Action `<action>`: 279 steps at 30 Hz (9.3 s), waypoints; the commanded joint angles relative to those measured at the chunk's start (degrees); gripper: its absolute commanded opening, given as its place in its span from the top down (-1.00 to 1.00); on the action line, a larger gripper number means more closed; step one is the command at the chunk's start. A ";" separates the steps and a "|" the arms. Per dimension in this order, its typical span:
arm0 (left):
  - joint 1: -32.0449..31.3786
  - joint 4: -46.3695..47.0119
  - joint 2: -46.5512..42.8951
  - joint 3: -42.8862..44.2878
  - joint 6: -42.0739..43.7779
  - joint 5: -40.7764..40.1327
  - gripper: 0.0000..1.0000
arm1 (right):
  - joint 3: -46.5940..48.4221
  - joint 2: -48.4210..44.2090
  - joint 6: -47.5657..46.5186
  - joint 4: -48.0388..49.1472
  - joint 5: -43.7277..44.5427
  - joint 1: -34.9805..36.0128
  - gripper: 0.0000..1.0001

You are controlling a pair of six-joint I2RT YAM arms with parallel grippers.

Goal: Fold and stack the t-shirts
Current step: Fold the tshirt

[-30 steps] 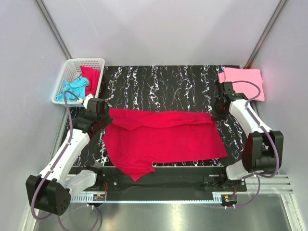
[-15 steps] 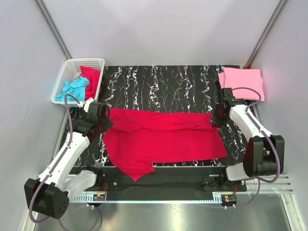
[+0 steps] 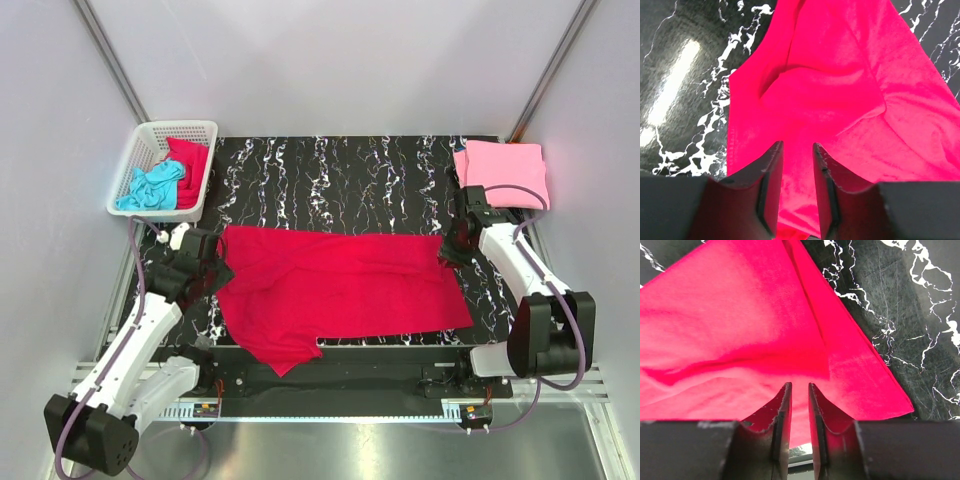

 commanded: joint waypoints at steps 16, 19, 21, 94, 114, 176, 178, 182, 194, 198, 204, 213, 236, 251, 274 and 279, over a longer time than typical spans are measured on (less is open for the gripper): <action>-0.76 13.68 25.13 13.59 1.67 7.20 0.30 | 6.14 12.90 -0.05 8.81 -6.18 1.44 0.57; -1.20 14.30 32.16 16.48 2.28 8.00 0.33 | 5.61 15.71 -0.31 9.78 -6.10 1.88 0.58; -1.55 14.57 35.00 18.07 2.55 8.18 0.34 | 5.26 16.43 -0.66 10.22 -6.10 1.97 0.56; -2.52 17.29 50.39 20.19 6.15 8.79 0.41 | 7.63 21.09 -8.75 18.13 3.83 -4.27 0.45; -2.52 17.38 51.01 20.10 6.33 8.53 0.41 | 9.04 20.73 -9.89 18.57 -0.21 -4.27 0.47; -2.52 17.12 51.09 20.54 6.85 8.62 0.42 | 8.24 26.00 -10.42 18.22 0.86 -4.27 0.89; -2.43 17.03 50.92 20.36 6.85 8.53 0.42 | 8.33 26.36 -10.33 18.48 0.23 -4.36 1.00; -2.43 17.03 51.18 19.92 6.77 7.57 0.45 | 8.25 24.96 -9.98 18.48 -0.12 -4.27 1.00; -2.43 17.03 51.97 19.92 6.68 7.65 0.50 | 11.67 16.78 -10.33 16.20 1.37 -4.18 1.00; -2.43 16.94 51.80 20.01 6.77 7.83 0.50 | 13.60 16.87 -10.95 15.41 2.16 -4.27 1.00; -2.43 16.77 51.36 20.27 6.94 7.83 0.50 | 17.38 20.46 -11.91 14.97 3.31 -4.18 1.00; -2.43 16.06 51.80 21.33 7.03 7.21 0.50 | 25.38 30.05 -12.53 14.88 4.19 -4.36 1.00; -2.87 16.41 45.47 21.95 8.52 4.49 0.46 | 23.81 23.11 -10.42 14.53 -1.08 -3.92 -0.01; -4.72 12.02 53.72 23.96 9.05 1.41 0.43 | 8.95 24.51 -7.34 18.66 -5.92 8.56 -0.03; -0.51 -5.90 80.70 65.75 11.16 0.44 0.42 | 31.08 41.90 -11.38 11.11 0.06 7.95 -0.04; 2.31 -8.90 89.83 78.79 12.74 1.76 0.41 | 40.13 46.04 -12.18 8.21 -1.09 6.10 -0.04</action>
